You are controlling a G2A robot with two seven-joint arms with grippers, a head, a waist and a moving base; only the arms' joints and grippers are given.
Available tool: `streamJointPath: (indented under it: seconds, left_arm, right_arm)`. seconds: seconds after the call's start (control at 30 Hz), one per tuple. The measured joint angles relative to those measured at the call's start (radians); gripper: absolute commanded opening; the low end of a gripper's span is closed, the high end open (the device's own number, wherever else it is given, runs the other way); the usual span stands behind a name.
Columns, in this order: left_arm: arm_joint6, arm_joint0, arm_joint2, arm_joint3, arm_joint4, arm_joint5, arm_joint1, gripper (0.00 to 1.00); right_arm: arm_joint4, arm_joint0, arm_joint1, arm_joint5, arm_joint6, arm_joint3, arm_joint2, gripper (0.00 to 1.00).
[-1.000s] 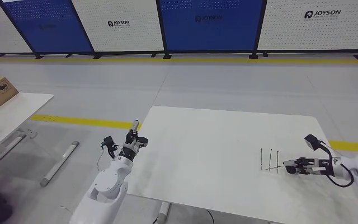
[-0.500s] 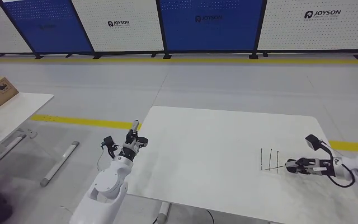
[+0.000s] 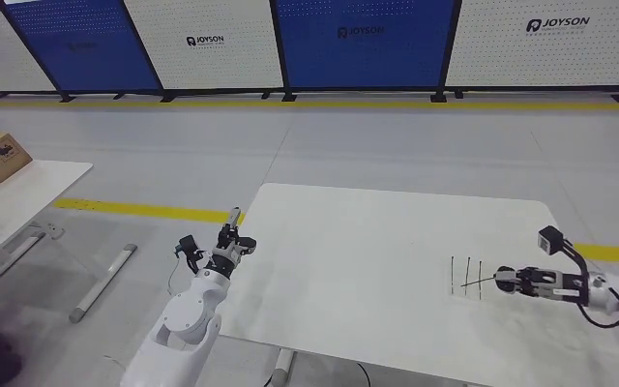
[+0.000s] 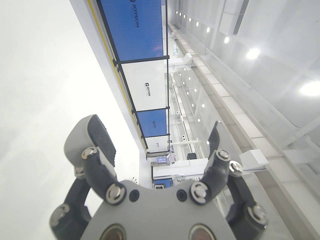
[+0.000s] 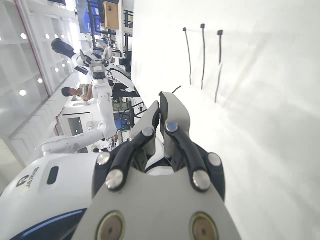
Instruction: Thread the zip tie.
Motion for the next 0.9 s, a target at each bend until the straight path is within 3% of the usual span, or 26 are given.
streamJointPath:
  seconds: [0.2, 0.3, 0.57, 0.63, 0.8, 0.9]
  left_arm:
    - [0.0, 0.0, 0.0, 0.0, 0.0, 0.0, 0.0, 1.0]
    - [0.0, 0.0, 0.0, 0.0, 0.0, 0.0, 0.0, 1.0]
    - [0.0, 0.0, 0.0, 0.0, 0.0, 0.0, 0.0, 1.0]
    - [0.0, 0.0, 0.0, 0.0, 0.0, 0.0, 0.0, 1.0]
    - [0.0, 0.0, 0.0, 0.0, 0.0, 0.0, 0.0, 1.0]
    - [0.0, 0.0, 0.0, 0.0, 0.0, 0.0, 0.0, 1.0]
  right_arm:
    - [0.194, -0.113, 0.054, 0.0, 0.0, -0.156, 0.093, 0.0]
    - [0.227, -0.146, 0.07, 0.0, 0.0, -0.18, 0.112, 0.0]
    - [0.222, -0.148, 0.068, 0.001, -0.005, -0.183, 0.11, 0.0]
    - [0.225, -0.167, 0.063, 0.003, -0.045, -0.215, 0.107, 0.0]
    - [0.369, -0.186, 0.038, 0.0, -0.078, -0.294, 0.112, 0.0]
    - [0.367, -0.181, 0.015, 0.0, -0.132, -0.361, 0.092, 0.0]
